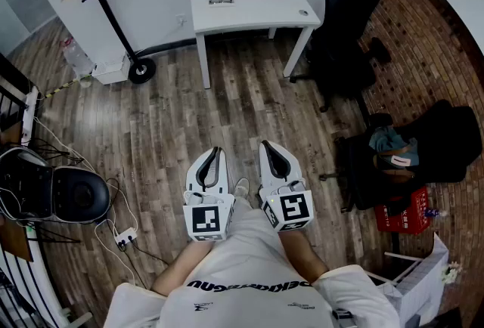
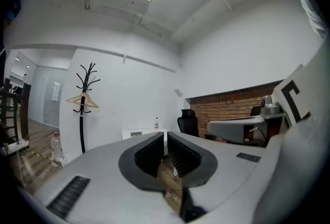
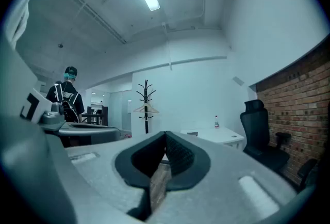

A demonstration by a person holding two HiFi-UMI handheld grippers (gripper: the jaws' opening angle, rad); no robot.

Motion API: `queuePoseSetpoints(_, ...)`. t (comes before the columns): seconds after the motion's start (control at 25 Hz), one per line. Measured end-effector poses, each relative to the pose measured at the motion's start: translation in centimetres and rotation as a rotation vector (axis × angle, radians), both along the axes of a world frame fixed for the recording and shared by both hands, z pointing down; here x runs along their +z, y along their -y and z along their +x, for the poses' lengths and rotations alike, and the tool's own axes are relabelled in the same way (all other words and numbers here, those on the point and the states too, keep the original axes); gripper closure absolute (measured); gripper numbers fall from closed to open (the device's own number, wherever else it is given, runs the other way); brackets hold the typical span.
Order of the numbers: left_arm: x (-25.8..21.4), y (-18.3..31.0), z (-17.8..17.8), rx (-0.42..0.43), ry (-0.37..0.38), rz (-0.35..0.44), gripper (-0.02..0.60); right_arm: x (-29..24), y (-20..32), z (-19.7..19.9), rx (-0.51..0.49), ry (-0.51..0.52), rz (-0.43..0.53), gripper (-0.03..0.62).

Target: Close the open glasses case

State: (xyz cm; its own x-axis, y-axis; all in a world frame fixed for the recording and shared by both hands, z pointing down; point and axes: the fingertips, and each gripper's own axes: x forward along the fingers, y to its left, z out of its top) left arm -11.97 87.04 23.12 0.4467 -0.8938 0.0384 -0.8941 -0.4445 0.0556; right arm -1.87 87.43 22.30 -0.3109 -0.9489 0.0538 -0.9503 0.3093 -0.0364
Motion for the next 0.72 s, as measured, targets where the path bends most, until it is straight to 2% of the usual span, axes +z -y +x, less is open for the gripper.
queuePoseSetpoints(0.32,1.7,3.3,0.5,0.003,-0.002,-0.019,0.565,2.0,3.6,1.1,0.014,0.043,-0.038,0.595)
queuePoseSetpoints(0.56,1.7,8.5,1.0,-0.009,0.006,-0.048,0.565,2.0,8.9,2.2,0.02,0.053,-0.025,0.595)
queuePoseSetpoints(0.72,0.9,12.7,1.9,-0.017,0.008,-0.013,0.565,1.3,13.2,3.2,0.012,0.054,-0.006,0.595)
